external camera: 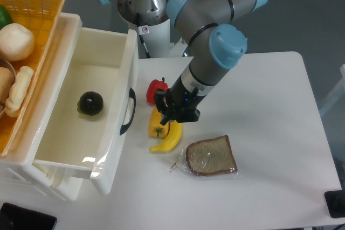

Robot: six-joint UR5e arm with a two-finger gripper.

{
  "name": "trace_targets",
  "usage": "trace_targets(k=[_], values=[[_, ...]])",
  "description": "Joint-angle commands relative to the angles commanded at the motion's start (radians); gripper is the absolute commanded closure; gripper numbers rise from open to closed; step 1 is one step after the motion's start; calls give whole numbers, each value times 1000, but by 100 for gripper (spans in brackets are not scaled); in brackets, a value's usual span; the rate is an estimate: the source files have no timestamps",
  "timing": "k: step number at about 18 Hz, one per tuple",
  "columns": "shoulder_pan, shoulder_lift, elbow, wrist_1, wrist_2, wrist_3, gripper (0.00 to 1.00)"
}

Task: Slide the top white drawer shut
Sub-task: 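Lower the gripper beside the drawer front near its black handle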

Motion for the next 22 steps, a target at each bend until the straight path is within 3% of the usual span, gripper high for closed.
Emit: trace_targets(k=[4, 22], values=[[0, 0, 0, -23, -41, -6, 100], [-46, 17, 2, -26, -103, -52, 100]])
